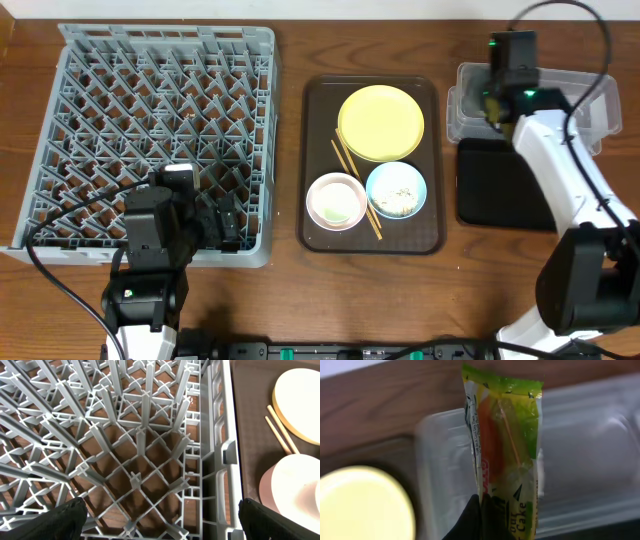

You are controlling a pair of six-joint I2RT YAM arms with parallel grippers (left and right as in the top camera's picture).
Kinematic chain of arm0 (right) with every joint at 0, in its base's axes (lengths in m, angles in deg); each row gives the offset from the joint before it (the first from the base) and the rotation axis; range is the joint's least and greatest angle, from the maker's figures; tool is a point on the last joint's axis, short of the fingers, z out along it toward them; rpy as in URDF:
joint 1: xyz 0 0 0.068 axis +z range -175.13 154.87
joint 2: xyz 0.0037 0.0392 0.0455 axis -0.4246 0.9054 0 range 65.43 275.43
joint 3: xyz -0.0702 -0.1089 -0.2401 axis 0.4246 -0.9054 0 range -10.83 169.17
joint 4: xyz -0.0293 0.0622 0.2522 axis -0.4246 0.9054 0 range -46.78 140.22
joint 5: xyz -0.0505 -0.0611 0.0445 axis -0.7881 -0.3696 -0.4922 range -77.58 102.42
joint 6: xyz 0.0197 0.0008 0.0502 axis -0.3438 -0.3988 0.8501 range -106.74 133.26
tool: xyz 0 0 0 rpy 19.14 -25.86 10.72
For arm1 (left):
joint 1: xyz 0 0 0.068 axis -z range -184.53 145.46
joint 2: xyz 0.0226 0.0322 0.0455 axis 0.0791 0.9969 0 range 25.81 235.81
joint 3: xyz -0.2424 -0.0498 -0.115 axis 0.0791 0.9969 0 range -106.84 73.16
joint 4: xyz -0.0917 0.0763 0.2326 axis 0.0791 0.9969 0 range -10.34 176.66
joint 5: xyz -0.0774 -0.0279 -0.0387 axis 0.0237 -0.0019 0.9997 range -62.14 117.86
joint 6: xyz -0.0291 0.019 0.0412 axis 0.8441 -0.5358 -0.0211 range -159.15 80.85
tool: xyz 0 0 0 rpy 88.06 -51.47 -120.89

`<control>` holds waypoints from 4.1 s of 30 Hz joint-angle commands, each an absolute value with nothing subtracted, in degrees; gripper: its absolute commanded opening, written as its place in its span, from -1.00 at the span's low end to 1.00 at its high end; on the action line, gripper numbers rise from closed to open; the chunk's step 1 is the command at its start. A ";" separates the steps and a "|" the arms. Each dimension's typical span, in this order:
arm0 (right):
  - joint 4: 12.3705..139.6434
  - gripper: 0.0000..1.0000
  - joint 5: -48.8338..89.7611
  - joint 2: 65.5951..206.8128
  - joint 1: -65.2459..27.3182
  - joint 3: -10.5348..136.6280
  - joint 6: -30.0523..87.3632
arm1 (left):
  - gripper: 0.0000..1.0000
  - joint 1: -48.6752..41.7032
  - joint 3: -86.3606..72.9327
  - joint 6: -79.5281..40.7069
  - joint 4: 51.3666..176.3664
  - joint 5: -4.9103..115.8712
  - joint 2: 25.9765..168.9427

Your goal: Sort waste into correct bins and load items into the dishwasher

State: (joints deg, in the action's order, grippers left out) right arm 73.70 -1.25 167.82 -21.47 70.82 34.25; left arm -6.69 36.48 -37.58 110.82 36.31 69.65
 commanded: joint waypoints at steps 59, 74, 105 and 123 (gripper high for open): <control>75.21 -0.37 16.78 159.08 8.72 43.06 18.54 | 0.98 -6.45 35.05 -36.91 113.16 36.22 69.54; 75.45 -0.88 12.89 159.10 8.76 40.83 18.82 | 0.98 -6.45 35.05 -36.91 113.90 36.22 69.54; 76.41 -0.85 11.32 159.19 8.83 40.00 20.52 | 0.98 -6.45 35.05 -36.91 114.16 36.22 69.54; 82.03 -0.98 11.14 155.43 7.78 49.99 22.89 | 0.98 -6.45 35.05 -36.91 114.16 36.22 69.54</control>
